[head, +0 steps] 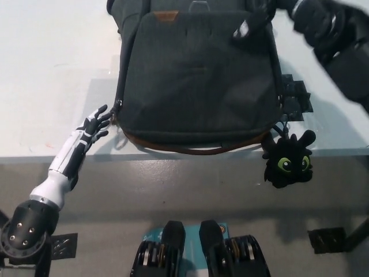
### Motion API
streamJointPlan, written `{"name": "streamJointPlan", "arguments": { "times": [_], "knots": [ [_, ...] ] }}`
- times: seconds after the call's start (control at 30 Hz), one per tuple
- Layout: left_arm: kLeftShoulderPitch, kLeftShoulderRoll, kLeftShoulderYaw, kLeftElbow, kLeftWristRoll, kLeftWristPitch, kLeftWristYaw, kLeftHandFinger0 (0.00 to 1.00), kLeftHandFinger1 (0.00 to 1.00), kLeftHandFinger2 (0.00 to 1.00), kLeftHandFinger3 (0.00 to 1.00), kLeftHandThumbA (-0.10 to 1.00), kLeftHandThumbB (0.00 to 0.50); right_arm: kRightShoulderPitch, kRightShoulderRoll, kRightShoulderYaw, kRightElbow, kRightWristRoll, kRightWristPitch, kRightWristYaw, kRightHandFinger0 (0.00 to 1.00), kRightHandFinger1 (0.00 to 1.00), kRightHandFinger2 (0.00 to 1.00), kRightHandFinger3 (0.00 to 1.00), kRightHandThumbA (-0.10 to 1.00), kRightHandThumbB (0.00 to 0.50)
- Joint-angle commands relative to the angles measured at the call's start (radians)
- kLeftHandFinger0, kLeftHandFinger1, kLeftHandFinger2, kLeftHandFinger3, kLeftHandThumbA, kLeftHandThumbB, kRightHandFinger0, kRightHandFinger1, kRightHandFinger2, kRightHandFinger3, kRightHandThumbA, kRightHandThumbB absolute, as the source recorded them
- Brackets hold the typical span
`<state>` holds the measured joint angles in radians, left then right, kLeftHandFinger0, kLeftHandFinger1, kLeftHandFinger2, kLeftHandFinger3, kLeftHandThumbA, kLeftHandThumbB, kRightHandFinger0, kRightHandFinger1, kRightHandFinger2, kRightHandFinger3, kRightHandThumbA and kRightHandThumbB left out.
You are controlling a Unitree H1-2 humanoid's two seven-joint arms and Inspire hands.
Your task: A bag is kept in the middle of the table with its flap loosely closed and the robot uses its right hand to adjust it and opens it
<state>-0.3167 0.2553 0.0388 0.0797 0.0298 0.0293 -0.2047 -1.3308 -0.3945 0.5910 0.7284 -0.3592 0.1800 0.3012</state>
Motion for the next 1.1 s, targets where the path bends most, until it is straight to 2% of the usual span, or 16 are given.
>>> {"name": "streamJointPlan", "arguments": {
  "times": [0.0,0.07,0.13,0.23,0.27,0.3,0.33,0.37,0.4,0.43,0.47,0.67,0.8,0.93,1.07],
  "knots": [
    [-0.004,0.018,-0.008,-0.043,0.007,-0.017,0.001,1.00,1.00,1.00,1.00,1.00,0.283,-0.126,-0.040,0.019,-0.051,-0.120,0.022,0.066,1.00,1.00,1.00,1.00,1.00,0.495],
    [0.000,0.014,-0.017,-0.030,0.008,-0.023,-0.001,1.00,1.00,1.00,1.00,1.00,0.312,-0.198,-0.064,0.052,-0.036,-0.171,0.029,0.119,1.00,1.00,1.00,1.00,1.00,0.500],
    [0.001,0.013,-0.023,-0.021,0.017,-0.033,0.004,1.00,1.00,1.00,1.00,1.00,0.318,-0.254,-0.071,0.094,-0.022,-0.218,0.072,0.182,1.00,1.00,1.00,1.00,1.00,0.500],
    [0.006,0.010,-0.028,-0.020,0.021,-0.036,0.007,1.00,1.00,1.00,1.00,1.00,0.311,-0.311,-0.063,0.100,0.036,-0.207,0.067,0.231,1.00,1.00,1.00,1.00,1.00,0.500],
    [0.007,0.011,-0.028,-0.016,0.018,-0.045,0.005,1.00,1.00,1.00,1.00,1.00,0.309,-0.328,-0.054,0.086,0.076,-0.178,0.058,0.255,0.93,0.95,0.97,1.00,1.00,0.500],
    [0.010,0.013,-0.030,-0.021,0.020,-0.039,0.005,1.00,1.00,1.00,1.00,1.00,0.310,-0.352,-0.036,0.051,0.161,-0.110,0.041,0.313,0.85,0.87,0.88,0.92,1.00,0.500],
    [0.014,0.009,-0.030,-0.027,0.013,-0.029,0.003,1.00,1.00,1.00,1.00,1.00,0.325,-0.362,-0.034,0.038,0.186,-0.078,0.031,0.369,0.72,0.81,0.80,0.86,1.00,0.500],
    [0.019,0.007,-0.033,-0.028,0.013,-0.027,0.003,1.00,1.00,1.00,1.00,1.00,0.330,-0.369,-0.035,0.025,0.200,-0.042,0.029,0.445,0.69,0.81,0.82,0.90,1.00,0.500],
    [0.021,0.007,-0.035,-0.029,0.017,-0.031,0.005,1.00,1.00,1.00,1.00,1.00,0.331,-0.377,-0.030,0.010,0.219,-0.009,0.066,0.518,0.81,0.91,0.97,1.00,1.00,0.500],
    [0.022,0.007,-0.037,-0.030,0.019,-0.032,0.006,1.00,1.00,1.00,1.00,1.00,0.329,-0.378,-0.028,0.004,0.226,0.000,0.081,0.541,0.87,0.94,1.00,1.00,1.00,0.500],
    [0.023,0.008,-0.038,-0.027,0.019,-0.040,0.008,1.00,1.00,1.00,1.00,1.00,0.316,-0.370,-0.024,-0.017,0.238,0.025,0.088,0.558,1.00,1.00,1.00,1.00,1.00,0.500],
    [0.023,0.014,-0.040,-0.024,0.013,-0.043,0.001,1.00,1.00,1.00,1.00,1.00,0.311,-0.328,-0.009,-0.084,0.241,0.060,0.089,0.554,1.00,1.00,1.00,1.00,1.00,0.500],
    [0.031,0.020,-0.039,-0.024,0.021,-0.044,0.004,1.00,1.00,1.00,1.00,1.00,0.307,-0.305,0.022,-0.146,0.257,0.092,0.170,0.596,1.00,1.00,1.00,1.00,1.00,0.500],
    [0.042,0.020,-0.036,-0.031,0.018,-0.029,0.002,1.00,1.00,1.00,1.00,1.00,0.324,-0.282,0.043,-0.172,0.259,0.106,0.197,0.655,1.00,1.00,1.00,1.00,1.00,0.500],
    [0.053,0.024,-0.039,-0.046,0.020,-0.012,-0.004,1.00,1.00,1.00,1.00,1.00,0.314,-0.253,0.066,-0.189,0.257,0.111,0.220,0.652,1.00,1.00,1.00,1.00,1.00,0.500]
  ]
}}
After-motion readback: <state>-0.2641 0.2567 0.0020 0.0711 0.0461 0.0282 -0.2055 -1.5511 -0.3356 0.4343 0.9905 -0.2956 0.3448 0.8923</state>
